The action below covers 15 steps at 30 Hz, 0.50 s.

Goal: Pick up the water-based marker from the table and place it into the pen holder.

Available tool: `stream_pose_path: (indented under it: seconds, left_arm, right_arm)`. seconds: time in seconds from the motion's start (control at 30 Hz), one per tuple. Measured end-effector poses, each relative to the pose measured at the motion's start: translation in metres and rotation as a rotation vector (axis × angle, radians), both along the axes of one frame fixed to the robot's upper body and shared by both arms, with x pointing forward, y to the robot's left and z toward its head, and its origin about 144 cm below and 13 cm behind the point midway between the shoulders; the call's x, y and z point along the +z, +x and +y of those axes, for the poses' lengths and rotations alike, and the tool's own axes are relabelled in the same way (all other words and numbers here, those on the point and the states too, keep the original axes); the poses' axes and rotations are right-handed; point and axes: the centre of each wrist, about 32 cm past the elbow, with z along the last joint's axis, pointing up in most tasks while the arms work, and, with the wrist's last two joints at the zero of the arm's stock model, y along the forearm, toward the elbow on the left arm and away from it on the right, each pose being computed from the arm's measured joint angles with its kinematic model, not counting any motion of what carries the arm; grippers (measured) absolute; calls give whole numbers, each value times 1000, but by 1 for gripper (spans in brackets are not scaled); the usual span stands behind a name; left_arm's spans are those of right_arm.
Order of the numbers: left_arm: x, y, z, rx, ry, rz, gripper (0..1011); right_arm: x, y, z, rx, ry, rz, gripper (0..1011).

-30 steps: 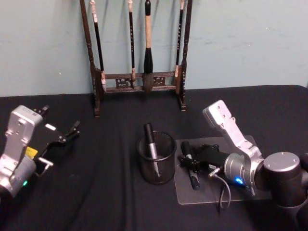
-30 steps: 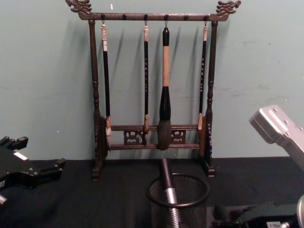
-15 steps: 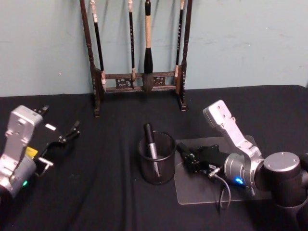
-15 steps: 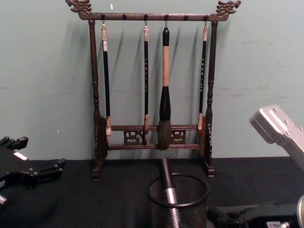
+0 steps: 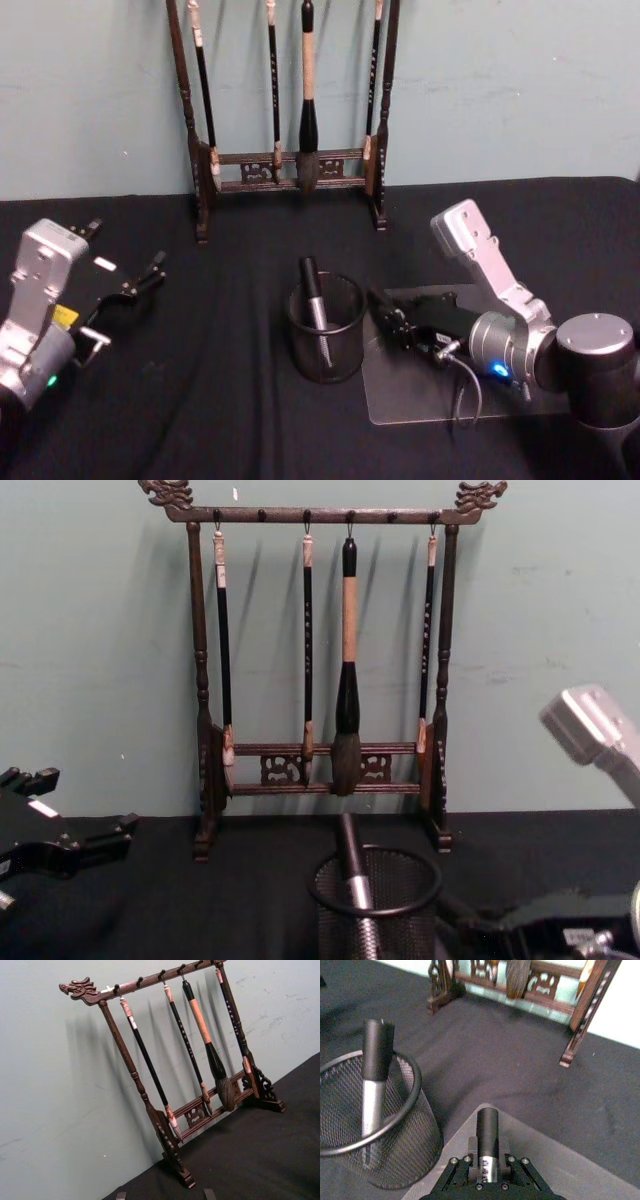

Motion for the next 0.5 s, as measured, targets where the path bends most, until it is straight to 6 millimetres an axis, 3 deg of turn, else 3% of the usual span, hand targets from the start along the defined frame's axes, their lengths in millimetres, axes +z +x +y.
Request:
stream_pose_path:
  seconds: [0.5]
  left_arm:
    - [0,0,0,0,0,0,1001]
  right_arm:
    - [19,-1,-12,3,189,-231,239]
